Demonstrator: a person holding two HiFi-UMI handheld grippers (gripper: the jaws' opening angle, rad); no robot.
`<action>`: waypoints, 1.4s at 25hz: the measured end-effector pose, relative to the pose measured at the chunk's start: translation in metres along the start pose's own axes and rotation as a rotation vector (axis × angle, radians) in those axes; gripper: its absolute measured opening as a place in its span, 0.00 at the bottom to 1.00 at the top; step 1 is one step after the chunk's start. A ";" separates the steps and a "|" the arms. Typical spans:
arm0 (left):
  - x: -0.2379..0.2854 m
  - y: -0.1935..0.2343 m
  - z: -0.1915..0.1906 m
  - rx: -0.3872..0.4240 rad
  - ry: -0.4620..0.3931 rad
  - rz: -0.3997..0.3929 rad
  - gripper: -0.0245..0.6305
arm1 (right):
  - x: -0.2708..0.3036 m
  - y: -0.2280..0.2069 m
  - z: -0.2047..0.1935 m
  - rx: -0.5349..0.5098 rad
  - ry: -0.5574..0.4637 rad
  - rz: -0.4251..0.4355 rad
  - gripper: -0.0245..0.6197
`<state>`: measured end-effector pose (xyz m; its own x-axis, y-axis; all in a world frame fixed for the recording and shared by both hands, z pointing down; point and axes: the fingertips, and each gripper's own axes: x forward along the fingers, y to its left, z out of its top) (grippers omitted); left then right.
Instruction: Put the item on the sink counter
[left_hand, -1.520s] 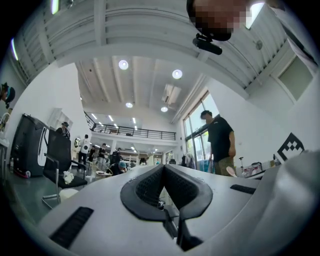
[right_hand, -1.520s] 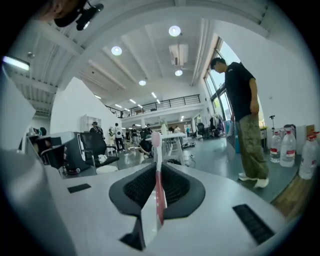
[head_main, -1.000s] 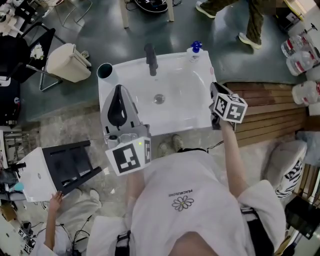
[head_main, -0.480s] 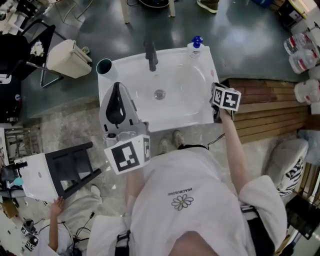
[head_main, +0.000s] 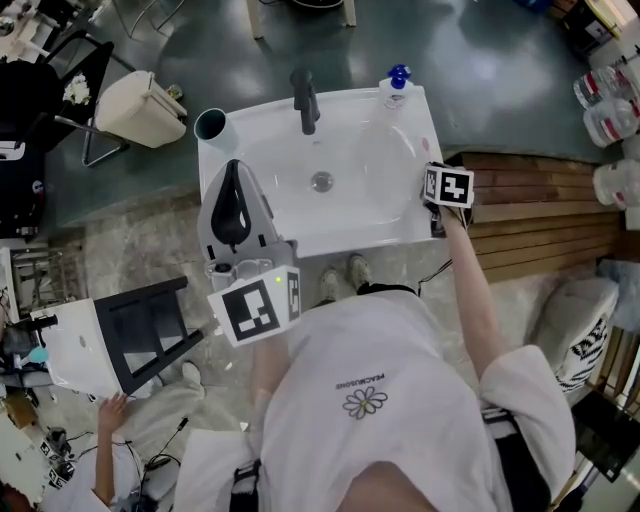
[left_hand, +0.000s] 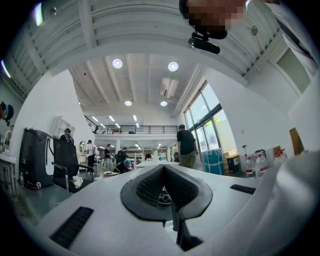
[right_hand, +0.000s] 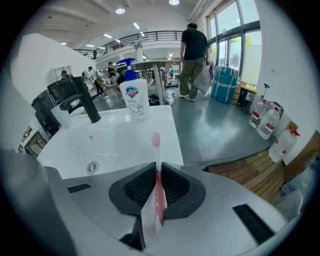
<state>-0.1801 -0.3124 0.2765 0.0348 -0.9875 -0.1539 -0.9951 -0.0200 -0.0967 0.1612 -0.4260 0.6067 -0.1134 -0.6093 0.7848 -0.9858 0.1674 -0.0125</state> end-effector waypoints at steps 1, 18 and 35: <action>-0.001 0.001 0.000 0.001 0.001 0.002 0.06 | 0.001 0.000 -0.001 -0.007 0.004 -0.003 0.09; -0.009 0.000 0.004 0.012 0.000 0.015 0.06 | 0.003 -0.003 -0.003 -0.066 -0.019 -0.013 0.09; -0.014 -0.002 0.011 0.030 -0.003 0.019 0.06 | -0.003 0.005 0.002 -0.093 -0.034 0.058 0.18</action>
<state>-0.1779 -0.2968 0.2680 0.0161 -0.9871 -0.1594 -0.9924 0.0036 -0.1229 0.1567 -0.4249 0.6030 -0.1758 -0.6218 0.7632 -0.9618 0.2737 0.0015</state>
